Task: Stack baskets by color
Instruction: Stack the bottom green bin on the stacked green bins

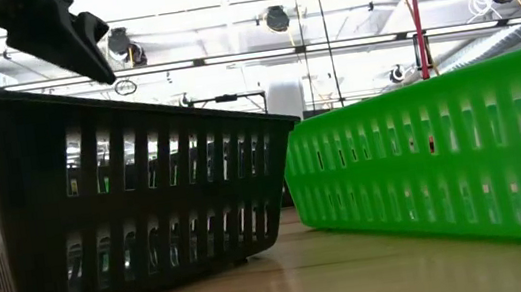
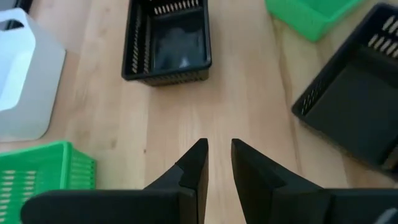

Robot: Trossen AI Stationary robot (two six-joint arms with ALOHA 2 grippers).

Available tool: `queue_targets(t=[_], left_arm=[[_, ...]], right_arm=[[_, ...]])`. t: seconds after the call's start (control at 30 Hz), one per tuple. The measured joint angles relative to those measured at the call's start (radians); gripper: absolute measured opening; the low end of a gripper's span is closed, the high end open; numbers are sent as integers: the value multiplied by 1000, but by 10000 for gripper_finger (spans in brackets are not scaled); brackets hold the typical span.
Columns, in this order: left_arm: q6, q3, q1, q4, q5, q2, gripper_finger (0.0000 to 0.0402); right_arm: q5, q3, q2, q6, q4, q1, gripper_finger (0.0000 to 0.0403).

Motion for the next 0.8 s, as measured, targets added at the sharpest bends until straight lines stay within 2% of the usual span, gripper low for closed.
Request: queue_targets(t=[0.1, 0.37, 0.8], left_arm=[[-2, 0, -2, -1, 0, 0, 72], [17, 0, -1, 1, 0, 0, 72], [22, 0, 1, 10, -1, 0, 72]], right_arm=[[-33, 0, 29, 23, 18, -9, 173], [-35, 0, 105, 97, 3, -15, 173], [-57, 0, 125, 183, -80, -13, 173]])
